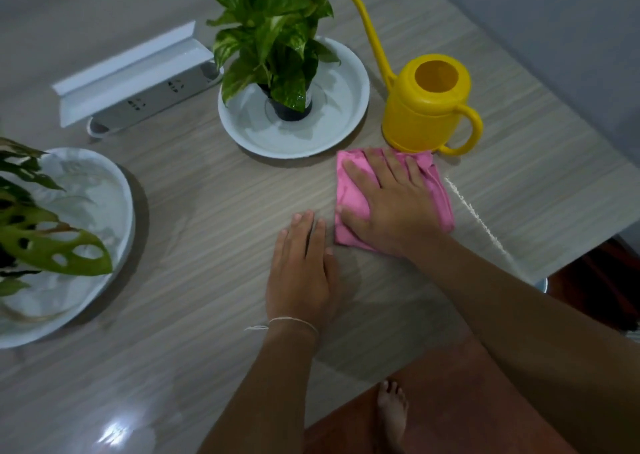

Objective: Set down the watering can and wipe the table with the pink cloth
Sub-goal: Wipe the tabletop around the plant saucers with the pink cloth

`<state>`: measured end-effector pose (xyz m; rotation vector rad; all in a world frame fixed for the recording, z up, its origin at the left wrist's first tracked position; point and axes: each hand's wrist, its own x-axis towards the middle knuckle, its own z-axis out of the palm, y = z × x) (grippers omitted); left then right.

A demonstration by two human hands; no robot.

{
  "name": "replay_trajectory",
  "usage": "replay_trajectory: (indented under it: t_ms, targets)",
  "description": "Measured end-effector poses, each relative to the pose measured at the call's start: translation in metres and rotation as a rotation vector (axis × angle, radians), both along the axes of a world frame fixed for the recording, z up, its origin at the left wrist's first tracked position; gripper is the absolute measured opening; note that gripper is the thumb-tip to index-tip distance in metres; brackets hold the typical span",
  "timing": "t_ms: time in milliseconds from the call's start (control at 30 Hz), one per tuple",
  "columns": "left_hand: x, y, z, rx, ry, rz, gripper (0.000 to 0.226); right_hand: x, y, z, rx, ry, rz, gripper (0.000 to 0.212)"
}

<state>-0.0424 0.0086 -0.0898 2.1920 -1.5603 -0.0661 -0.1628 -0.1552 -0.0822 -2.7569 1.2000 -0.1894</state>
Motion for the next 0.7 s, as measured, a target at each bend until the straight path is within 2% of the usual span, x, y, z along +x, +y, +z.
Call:
replay_trajectory:
  t_ms: [433, 700]
  targets:
    - [-0.001, -0.003, 0.003, -0.003, 0.004, 0.019, 0.048, 0.020, -0.092, 0.008, 0.057, 0.084, -0.109, 0.085]
    - [-0.001, -0.004, 0.003, 0.004, -0.009, 0.022, 0.051, 0.032, -0.116, 0.013, 0.094, 0.056, -0.177, 0.083]
